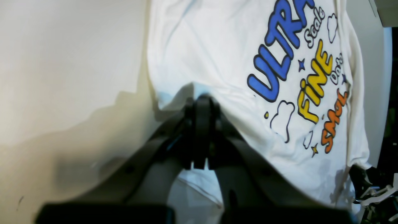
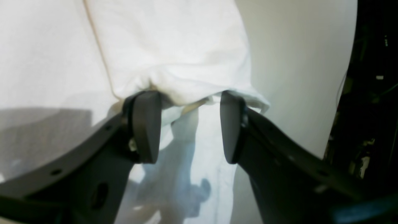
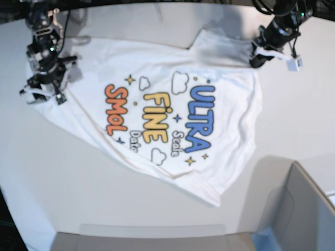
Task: Layout the t-shirt on the table in an organized manner, then fold the t-shirt properly
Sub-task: 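Release and regrasp the shirt edge with the right gripper, then pull the shirt edge with the right gripper to straighten the body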
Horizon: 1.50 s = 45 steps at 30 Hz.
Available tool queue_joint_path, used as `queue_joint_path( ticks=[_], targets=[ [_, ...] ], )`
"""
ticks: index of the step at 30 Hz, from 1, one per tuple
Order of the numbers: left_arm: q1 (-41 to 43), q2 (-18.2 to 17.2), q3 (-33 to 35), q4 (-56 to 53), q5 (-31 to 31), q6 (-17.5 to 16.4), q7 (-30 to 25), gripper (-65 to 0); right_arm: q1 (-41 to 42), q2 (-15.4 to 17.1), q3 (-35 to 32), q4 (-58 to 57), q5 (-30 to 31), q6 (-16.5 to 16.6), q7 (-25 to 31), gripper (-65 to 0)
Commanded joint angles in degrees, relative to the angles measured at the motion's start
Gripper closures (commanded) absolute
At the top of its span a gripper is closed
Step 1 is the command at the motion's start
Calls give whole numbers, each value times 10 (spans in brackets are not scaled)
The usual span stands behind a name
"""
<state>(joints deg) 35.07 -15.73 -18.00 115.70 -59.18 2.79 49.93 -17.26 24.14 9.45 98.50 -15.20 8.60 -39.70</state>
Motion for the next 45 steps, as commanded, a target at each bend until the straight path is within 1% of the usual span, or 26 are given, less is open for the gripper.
queue_joint_path(
  ticks=[1, 4, 6, 8, 12, 13, 24, 28, 31, 33, 35, 38, 40, 42, 44, 45],
  targets=[
    [1, -5, -2, 8, -12, 4, -2, 0, 2, 8, 0, 3, -1, 1, -2, -305],
    [1, -5, -2, 8, -12, 4, -2, 0, 4, 8, -1, 5, -1, 2, -2, -304],
    [1, -5, -2, 8, -12, 4, -2, 0, 9, 8, -1, 5, -1, 3, -2, -286],
    [1, -5, -2, 8, -12, 4, -2, 0, 22, 8, -1, 4, -1, 4, -2, -217],
    [1, -4, -2, 8, -12, 4, -2, 0, 43, 14, -1, 1, -1, 3, -1, -29],
    [1, -4, -2, 8, -12, 4, -2, 0, 48, 14, -1, 1, -1, 3, -1, 0],
    [1, -4, -2, 8, -12, 4, -2, 0, 109, 15, 3, 4, 2, 2, 0, 0],
    [1, -4, -2, 8, -12, 4, -2, 0, 162, 14, 5, -1, 4, 1, 0, 0],
    [2, -4, -2, 7, -12, 4, -2, 0, 231, 13, 6, -32, 4, -1, 0, 0],
    [2, -4, -2, 7, -12, 4, -2, 0, 283, 10, 18, -73, 5, -2, 3, 0],
    [2, -3, -2, 2, -12, 4, -2, 0, 329, -5, 39, -121, 6, -16, 27, 0],
    [5, -3, -2, -2, -12, 4, -2, 0, 387, -16, 85, -217, 36, -57, 76, 0],
    [6, -2, -2, -2, -12, 4, -2, 0, 412, -15, 119, -280, 74, -87, 105, 0],
    [7, -2, -2, -2, -12, 4, -2, 0, 426, -13, 148, -345, 125, -114, 131, 0],
    [7, -2, -2, -2, -12, 4, -2, 0, 427, -13, 165, -383, 158, -125, 150, 0],
    [7, -2, -2, -2, -12, 4, -2, 0, 426, -13, 170, -396, 169, -125, 156, 0]
  ],
)
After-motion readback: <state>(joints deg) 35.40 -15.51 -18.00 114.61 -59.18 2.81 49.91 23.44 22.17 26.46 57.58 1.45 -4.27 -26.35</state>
